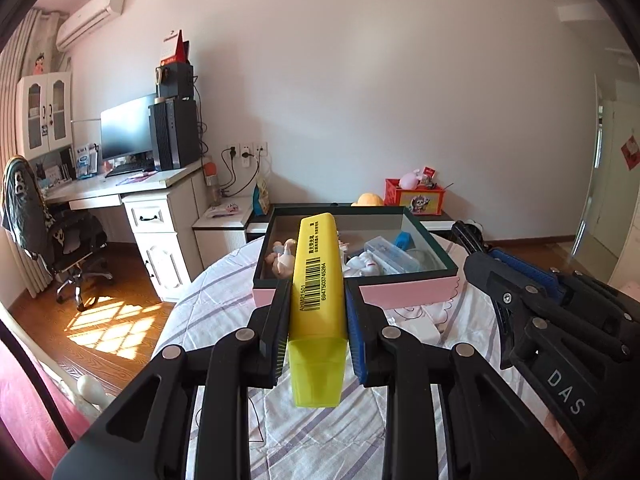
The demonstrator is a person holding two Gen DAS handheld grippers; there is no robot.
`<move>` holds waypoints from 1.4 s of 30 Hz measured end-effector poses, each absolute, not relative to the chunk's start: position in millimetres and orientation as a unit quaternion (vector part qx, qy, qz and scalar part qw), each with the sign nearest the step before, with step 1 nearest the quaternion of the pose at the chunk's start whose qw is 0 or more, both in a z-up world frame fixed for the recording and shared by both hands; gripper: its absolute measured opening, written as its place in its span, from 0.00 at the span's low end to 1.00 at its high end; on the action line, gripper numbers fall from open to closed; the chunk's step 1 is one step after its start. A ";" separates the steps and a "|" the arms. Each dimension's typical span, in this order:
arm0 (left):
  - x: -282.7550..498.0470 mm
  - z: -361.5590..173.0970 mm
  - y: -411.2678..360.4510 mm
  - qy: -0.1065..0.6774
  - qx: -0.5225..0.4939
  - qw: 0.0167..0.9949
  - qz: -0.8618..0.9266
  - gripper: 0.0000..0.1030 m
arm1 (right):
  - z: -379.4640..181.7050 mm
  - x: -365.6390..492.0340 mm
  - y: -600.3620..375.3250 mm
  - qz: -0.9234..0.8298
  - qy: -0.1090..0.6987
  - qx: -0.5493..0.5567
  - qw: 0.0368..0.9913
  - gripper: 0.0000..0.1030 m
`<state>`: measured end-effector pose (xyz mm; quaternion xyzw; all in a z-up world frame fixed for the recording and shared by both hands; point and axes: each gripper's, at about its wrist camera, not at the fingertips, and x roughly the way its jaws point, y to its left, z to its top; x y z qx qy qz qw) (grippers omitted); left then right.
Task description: Organize rigid objects
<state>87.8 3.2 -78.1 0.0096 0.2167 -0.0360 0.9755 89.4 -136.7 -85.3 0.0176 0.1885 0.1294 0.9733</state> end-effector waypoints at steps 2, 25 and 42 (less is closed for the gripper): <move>85.4 -74.4 5.1 0.210 0.009 0.977 -0.036 0.25 | -81.9 86.5 -133.5 0.125 0.184 0.012 0.975 0.17; 168.5 -74.7 -0.8 0.229 0.032 0.970 -0.073 0.25 | -80.8 170.9 -135.8 0.125 0.214 -0.018 0.969 0.17; 341.5 -143.1 1.2 0.344 0.058 0.936 -0.045 0.25 | -144.1 318.0 -164.0 0.091 0.328 -0.023 0.940 0.17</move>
